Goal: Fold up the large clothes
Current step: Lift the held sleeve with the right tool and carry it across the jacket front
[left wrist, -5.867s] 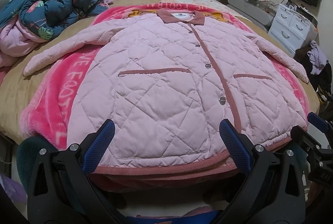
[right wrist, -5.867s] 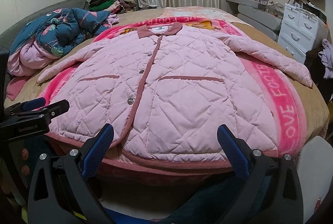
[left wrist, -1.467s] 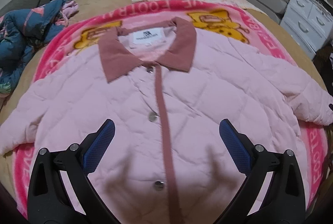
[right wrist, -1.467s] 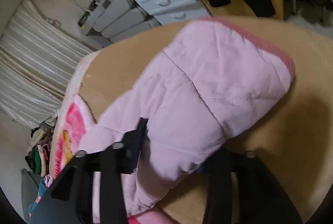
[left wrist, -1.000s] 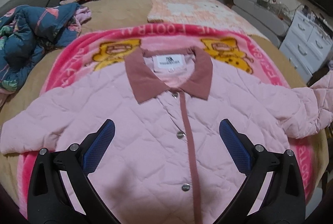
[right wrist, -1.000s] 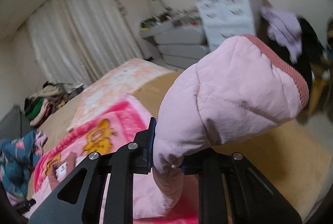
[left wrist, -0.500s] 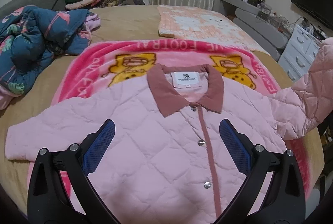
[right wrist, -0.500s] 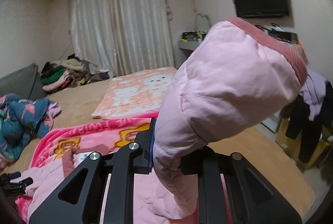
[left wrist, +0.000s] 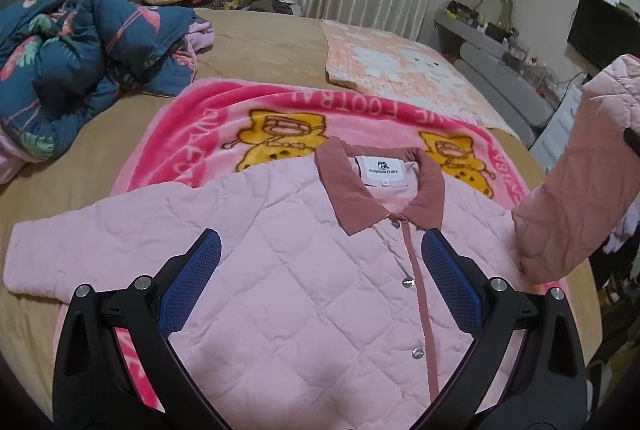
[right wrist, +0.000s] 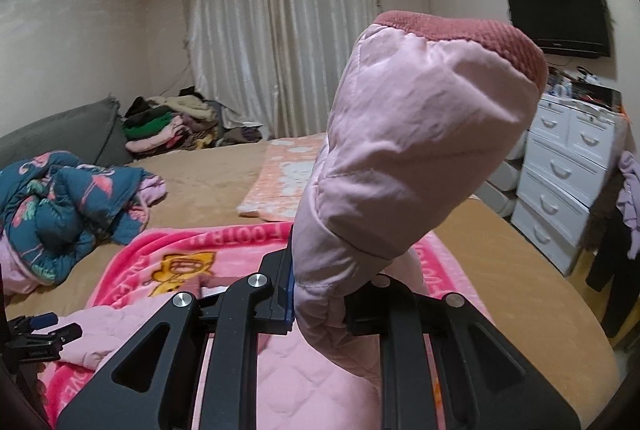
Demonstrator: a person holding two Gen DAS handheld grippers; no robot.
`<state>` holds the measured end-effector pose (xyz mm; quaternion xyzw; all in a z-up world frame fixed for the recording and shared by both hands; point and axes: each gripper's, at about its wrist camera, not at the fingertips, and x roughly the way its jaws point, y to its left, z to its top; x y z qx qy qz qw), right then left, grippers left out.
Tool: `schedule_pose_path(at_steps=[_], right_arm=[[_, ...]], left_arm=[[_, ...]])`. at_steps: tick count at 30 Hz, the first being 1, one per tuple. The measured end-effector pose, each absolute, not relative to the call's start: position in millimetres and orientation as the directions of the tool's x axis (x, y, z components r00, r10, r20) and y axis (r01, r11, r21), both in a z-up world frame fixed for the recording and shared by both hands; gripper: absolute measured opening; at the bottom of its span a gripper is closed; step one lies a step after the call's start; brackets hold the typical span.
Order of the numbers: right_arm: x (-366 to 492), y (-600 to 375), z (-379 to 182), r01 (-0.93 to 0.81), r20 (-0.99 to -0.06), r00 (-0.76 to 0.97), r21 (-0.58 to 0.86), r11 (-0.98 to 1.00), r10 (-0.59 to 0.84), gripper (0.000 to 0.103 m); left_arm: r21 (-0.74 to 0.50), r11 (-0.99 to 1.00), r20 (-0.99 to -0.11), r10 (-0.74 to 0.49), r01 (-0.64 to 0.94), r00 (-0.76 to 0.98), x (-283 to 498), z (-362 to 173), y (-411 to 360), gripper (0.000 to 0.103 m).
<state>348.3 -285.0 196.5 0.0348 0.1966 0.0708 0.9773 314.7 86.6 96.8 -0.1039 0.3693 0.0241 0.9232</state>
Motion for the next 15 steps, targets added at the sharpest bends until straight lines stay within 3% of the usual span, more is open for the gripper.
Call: schedule_pose_path(at_steps=[15], right_arm=[[357, -187, 166, -0.25, -0.433, 0.867, 0.049, 0.967, 0.246, 0.016]], left_arm=[[-0.269, 0.95, -0.684, -0.071, -0.16, 0.726, 307, 79, 138, 0.094]])
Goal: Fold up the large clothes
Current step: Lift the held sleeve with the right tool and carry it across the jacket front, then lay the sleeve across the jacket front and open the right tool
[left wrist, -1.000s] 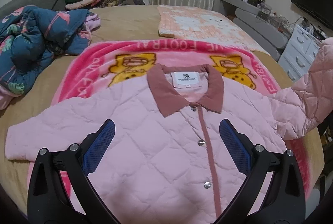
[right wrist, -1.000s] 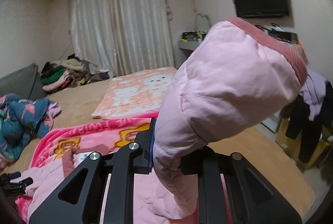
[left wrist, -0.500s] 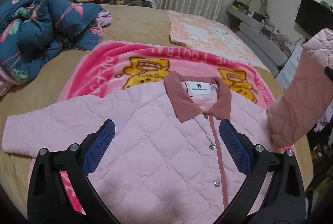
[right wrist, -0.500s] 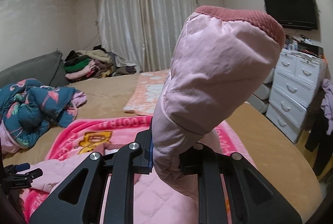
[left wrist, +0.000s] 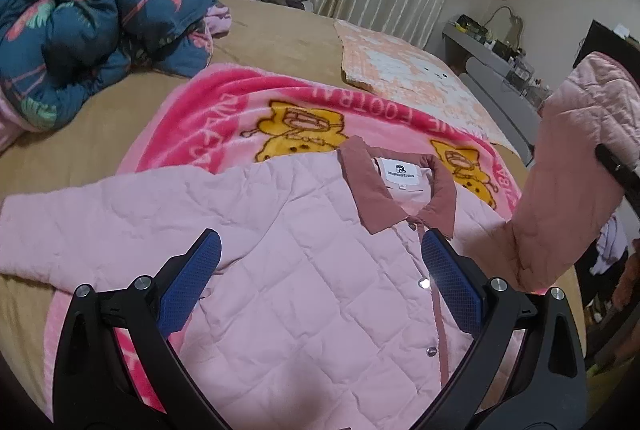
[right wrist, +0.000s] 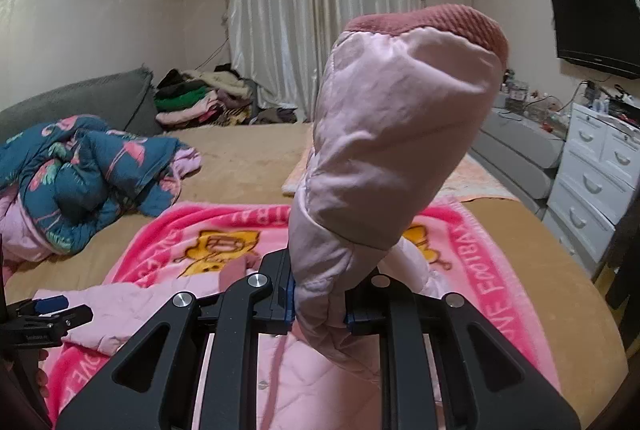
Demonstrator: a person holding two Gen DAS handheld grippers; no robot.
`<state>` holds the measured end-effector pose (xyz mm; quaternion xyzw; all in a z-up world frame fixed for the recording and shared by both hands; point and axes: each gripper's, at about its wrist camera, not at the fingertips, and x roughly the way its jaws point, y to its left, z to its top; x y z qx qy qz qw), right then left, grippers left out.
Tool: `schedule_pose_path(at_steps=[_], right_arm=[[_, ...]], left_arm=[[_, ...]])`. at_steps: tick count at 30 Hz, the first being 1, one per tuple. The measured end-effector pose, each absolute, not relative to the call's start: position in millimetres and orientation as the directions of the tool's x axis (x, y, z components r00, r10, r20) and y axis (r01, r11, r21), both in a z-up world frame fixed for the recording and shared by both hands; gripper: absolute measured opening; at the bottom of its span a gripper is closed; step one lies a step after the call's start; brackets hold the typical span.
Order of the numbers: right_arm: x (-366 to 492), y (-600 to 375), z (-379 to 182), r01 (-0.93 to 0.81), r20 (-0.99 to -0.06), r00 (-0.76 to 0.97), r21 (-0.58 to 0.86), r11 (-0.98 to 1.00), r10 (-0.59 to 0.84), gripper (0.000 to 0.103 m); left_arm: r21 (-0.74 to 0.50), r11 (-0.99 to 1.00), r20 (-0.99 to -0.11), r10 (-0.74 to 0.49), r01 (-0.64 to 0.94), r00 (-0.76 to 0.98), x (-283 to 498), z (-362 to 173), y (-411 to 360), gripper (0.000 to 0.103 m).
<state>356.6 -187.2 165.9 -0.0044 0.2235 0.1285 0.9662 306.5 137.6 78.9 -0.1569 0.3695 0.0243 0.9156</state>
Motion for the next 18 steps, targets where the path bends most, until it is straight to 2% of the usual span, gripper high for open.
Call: schedule_pose_path(at_steps=[7, 18], right_arm=[[363, -145, 129, -0.315, -0.477, 0.826, 0.053, 0.948, 0.301, 0.016], [365, -79, 51, -0.4, -0.572, 0.737, 0.059, 0.915, 0.359, 0.016]], left_arm=[[-0.315, 0.922, -0.702, -0.068, -0.224, 0.709, 299, 57, 164, 0.094], [-0.414, 0.874, -0.707, -0.134, -0.253, 0.694, 286, 28, 188, 0.094]])
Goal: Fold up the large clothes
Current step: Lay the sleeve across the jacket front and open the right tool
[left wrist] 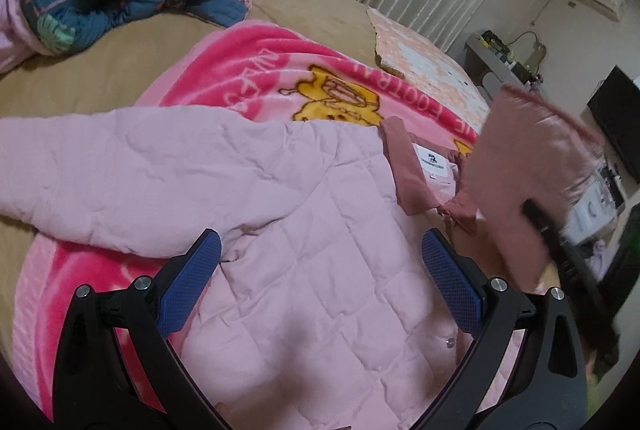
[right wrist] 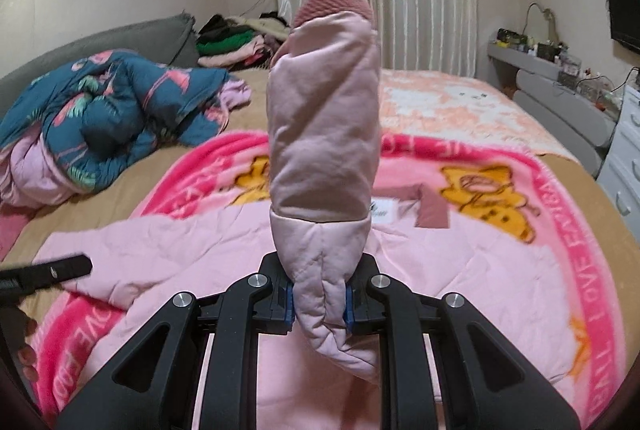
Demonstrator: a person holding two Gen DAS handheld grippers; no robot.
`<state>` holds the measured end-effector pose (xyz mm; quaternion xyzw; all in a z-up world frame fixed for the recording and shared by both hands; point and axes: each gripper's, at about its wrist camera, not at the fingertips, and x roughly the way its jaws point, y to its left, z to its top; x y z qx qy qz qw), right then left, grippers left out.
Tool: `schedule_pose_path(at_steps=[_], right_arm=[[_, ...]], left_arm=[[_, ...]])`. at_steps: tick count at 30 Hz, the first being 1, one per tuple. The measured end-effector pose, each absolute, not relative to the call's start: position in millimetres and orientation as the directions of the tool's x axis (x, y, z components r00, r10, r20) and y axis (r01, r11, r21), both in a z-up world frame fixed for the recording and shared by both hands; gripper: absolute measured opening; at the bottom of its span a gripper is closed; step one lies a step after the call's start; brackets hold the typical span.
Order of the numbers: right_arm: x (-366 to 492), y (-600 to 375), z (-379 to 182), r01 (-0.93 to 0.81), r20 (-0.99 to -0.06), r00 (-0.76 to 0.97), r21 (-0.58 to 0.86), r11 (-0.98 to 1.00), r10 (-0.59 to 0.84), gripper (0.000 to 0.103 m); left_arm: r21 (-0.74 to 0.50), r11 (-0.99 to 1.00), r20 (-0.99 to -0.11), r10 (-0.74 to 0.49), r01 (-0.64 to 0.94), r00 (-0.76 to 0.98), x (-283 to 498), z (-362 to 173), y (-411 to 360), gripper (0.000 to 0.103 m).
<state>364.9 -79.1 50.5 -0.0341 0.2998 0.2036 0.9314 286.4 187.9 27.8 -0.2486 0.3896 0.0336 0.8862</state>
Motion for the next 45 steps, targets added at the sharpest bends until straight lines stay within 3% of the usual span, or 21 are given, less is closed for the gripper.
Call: schedule_pose_path(at_steps=[9, 15, 18, 20, 23, 26, 33, 37, 39, 41, 42, 45], right_arm=[[359, -49, -16, -0.454, -0.689, 0.608, 0.108, 0.884, 0.396, 0.024], [341, -35, -40, -0.513, -0.724, 0.537, 0.129, 0.849, 0.434, 0.048], [330, -32, -44, -0.544, -0.749, 0.486, 0.144, 0.826, 0.451, 0.068], [317, -34, -41, -0.58, -0.74, 0.471, 0.151, 0.8, 0.48, 0.081], [302, -51, -26, -0.601, -0.703, 0.454, 0.212, 0.771, 0.547, 0.091], [294, -80, -11, -0.587, -0.664, 0.483, 0.238, 0.774, 0.571, 0.092], [296, -157, -1, -0.436, -0.673, 0.595, 0.19, 0.879, 0.441, 0.092], [295, -203, -8, -0.31, -0.688, 0.639, 0.178, 0.934, 0.344, 0.088], [296, -232, -15, -0.193, -0.711, 0.656, 0.166, 0.967, 0.253, 0.087], [292, -259, -22, -0.117, -0.716, 0.659, 0.202, 0.972, 0.228, 0.087], [291, -272, -26, -0.079, -0.719, 0.659, 0.225, 0.971, 0.22, 0.087], [284, -304, -33, 0.003, -0.727, 0.661, 0.253, 0.967, 0.188, 0.087]], left_arm=[[-0.545, 0.803, -0.683, -0.257, -0.242, 0.684, 288, 18, 192, 0.094], [-0.578, 0.78, -0.677, -0.294, -0.239, 0.675, 289, 13, 182, 0.094], [-0.569, 0.788, -0.685, -0.296, -0.235, 0.666, 291, 12, 175, 0.094], [-0.562, 0.794, -0.691, -0.299, -0.23, 0.658, 293, 10, 169, 0.094], [-0.57, 0.79, -0.703, -0.327, -0.225, 0.631, 298, 1, 163, 0.094], [-0.58, 0.78, -0.729, -0.367, -0.237, 0.577, 305, -21, 149, 0.094], [-0.618, 0.734, -0.744, -0.429, -0.282, 0.512, 317, -65, 122, 0.094], [-0.559, 0.776, -0.769, -0.351, -0.293, 0.535, 320, -68, 107, 0.093], [-0.575, 0.768, -0.747, -0.351, -0.283, 0.565, 319, -66, 105, 0.088], [-0.562, 0.782, -0.749, -0.342, -0.27, 0.568, 319, -65, 100, 0.059], [-0.545, 0.796, -0.757, -0.331, -0.265, 0.564, 321, -65, 98, 0.058], [-0.549, 0.808, -0.739, -0.348, -0.216, 0.577, 321, -61, 94, 0.04]])
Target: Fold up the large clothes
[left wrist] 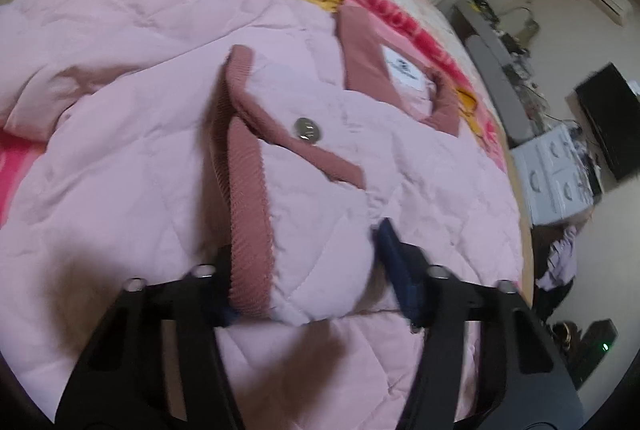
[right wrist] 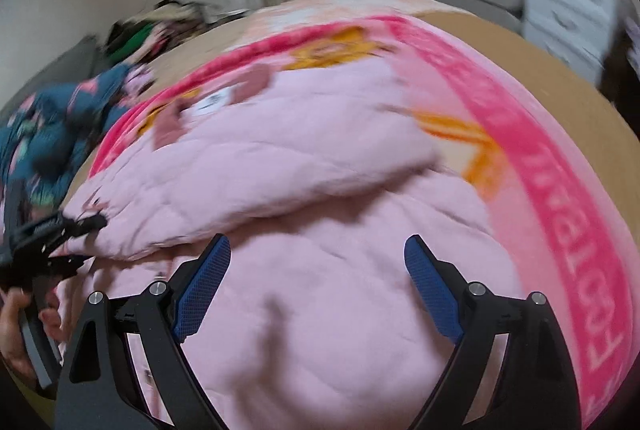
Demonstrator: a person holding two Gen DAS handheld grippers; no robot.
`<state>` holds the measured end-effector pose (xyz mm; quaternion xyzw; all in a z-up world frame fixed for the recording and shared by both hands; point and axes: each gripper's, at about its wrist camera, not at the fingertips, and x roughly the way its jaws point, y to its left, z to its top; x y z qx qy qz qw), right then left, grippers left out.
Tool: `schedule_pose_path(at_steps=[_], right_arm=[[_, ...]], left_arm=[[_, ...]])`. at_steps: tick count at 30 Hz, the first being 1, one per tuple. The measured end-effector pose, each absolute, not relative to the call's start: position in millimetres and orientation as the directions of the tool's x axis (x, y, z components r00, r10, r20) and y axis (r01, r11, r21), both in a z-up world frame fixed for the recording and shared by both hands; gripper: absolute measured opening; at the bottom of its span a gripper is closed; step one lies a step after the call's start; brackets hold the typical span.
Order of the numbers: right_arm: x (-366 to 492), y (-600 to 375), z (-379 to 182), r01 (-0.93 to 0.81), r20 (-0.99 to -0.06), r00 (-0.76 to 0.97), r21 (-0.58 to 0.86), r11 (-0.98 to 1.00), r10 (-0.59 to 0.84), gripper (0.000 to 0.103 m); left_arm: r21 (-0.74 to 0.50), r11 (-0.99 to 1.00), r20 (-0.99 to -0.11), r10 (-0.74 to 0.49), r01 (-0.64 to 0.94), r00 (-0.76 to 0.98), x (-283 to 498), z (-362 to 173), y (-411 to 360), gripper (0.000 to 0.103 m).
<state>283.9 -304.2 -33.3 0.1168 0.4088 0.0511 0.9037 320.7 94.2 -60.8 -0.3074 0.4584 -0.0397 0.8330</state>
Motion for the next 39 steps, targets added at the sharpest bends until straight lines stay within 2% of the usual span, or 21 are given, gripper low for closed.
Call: schedule_pose_path(at_steps=[2, 4, 7, 10, 14, 18, 21, 23, 28, 34, 39], right_arm=[[280, -316, -32, 0.025, -0.725, 0.666, 0.254, 0.967, 0.174, 0.087], [281, -321, -28, 0.036, -0.718, 0.676, 0.26, 0.965, 0.168, 0.087], [286, -319, -13, 0.002, -0.681, 0.705, 0.281, 0.96, 0.197, 0.087], [296, -302, 1, -0.064, -0.651, 0.729, 0.239, 0.969, 0.209, 0.087], [314, -278, 6, -0.096, -0.652, 0.731, 0.195, 0.976, 0.202, 0.087], [336, -255, 4, -0.136, -0.677, 0.706, 0.16, 0.978, 0.209, 0.087], [355, -238, -2, -0.175, -0.703, 0.68, 0.12, 0.977, 0.209, 0.087], [364, -232, -9, -0.182, -0.727, 0.658, 0.103, 0.978, 0.199, 0.087], [390, -234, -49, -0.122, -0.828, 0.547, 0.071, 0.99, 0.127, 0.087], [397, -245, -73, -0.079, -0.834, 0.534, 0.114, 0.99, 0.139, 0.088], [383, -239, -60, -0.079, -0.837, 0.529, 0.116, 0.99, 0.14, 0.09]], left_arm=[[-0.536, 0.825, -0.734, -0.349, -0.181, 0.583, 321, -51, 91, 0.023], [-0.513, 0.847, -0.722, -0.338, -0.14, 0.604, 324, -37, 88, 0.017], [-0.447, 0.893, -0.693, -0.302, -0.061, 0.655, 326, 2, 88, 0.016], [-0.365, 0.931, -0.692, -0.262, -0.013, 0.673, 330, 22, 87, 0.016], [-0.323, 0.946, -0.724, -0.23, -0.024, 0.651, 334, 6, 94, 0.018], [-0.322, 0.944, -0.78, -0.22, -0.074, 0.586, 334, -36, 107, 0.019], [-0.317, 0.944, -0.798, -0.213, -0.091, 0.563, 329, -56, 113, 0.023], [-0.322, 0.941, -0.8, -0.214, -0.101, 0.56, 326, -64, 116, 0.031], [-0.317, 0.943, -0.798, -0.207, -0.102, 0.566, 322, -68, 120, 0.04], [-0.299, 0.95, -0.8, -0.198, -0.091, 0.566, 319, -66, 114, 0.053], [-0.28, 0.955, -0.803, -0.175, -0.101, 0.57, 308, -57, 114, 0.072]])
